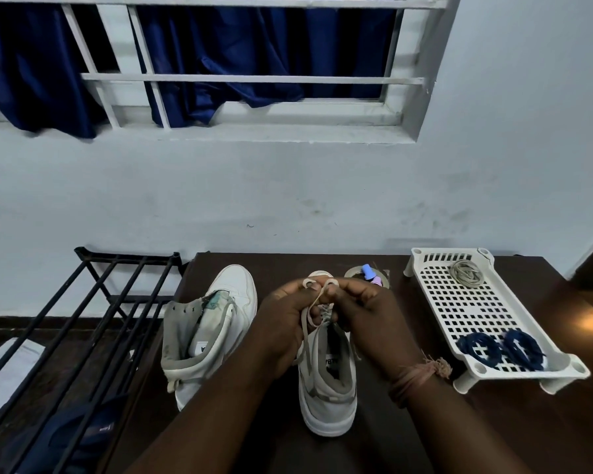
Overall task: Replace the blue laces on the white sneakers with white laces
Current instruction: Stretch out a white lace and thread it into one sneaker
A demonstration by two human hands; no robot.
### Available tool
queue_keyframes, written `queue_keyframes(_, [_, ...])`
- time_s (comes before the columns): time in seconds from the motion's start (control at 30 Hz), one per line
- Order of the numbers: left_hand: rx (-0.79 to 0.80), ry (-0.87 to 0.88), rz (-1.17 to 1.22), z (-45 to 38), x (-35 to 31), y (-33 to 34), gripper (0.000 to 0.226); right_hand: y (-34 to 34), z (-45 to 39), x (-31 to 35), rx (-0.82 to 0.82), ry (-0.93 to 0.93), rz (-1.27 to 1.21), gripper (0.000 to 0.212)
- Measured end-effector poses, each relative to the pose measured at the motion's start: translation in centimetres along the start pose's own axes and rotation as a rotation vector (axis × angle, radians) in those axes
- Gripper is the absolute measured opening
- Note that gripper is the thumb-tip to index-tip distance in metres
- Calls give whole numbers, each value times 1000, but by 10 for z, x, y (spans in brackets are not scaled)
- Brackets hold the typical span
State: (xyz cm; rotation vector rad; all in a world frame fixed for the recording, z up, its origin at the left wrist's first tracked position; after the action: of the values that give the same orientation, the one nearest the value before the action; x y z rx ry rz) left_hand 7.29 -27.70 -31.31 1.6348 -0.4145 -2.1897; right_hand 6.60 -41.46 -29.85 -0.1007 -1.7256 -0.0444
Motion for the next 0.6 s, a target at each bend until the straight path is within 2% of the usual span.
queue_keyframes(0.13, [-51, 199, -330, 3, 3, -1, 16, 1, -6, -5, -174, 173, -158, 23])
queue_keyframes(0.27, [-29, 291, -342, 5, 1, -2, 17, 3, -8, -10, -221, 231, -221, 22])
queue_keyframes(0.37, [-107, 451, -529, 6, -2, -3, 15, 0, -11, -15, -280, 289, -208, 12])
queue_keyframes(0.5, [-151, 761, -860, 6, -3, -9, 13, -2, -10, -17, -305, 240, 9, 15])
queue_keyframes(0.57, [-198, 882, -900, 6, -5, -9, 10, -2, -10, -13, -220, 131, 231, 6])
queue_keyframes(0.6, [-227, 896, -881, 6, -5, -9, 8, -1, -9, -11, -171, 68, 343, 17])
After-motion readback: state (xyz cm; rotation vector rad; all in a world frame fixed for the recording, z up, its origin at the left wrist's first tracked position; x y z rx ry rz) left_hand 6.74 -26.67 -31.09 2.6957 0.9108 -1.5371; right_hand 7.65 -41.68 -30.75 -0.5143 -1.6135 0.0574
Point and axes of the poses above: each hand's wrist, its own z-axis away from the middle knuckle, its own y-axis out of the palm, x = y × z, the point moved 1 cm from there along -z, towards the middle knuckle, and after that the axes turned 9 degrees about -x, right-handed, at the moved point
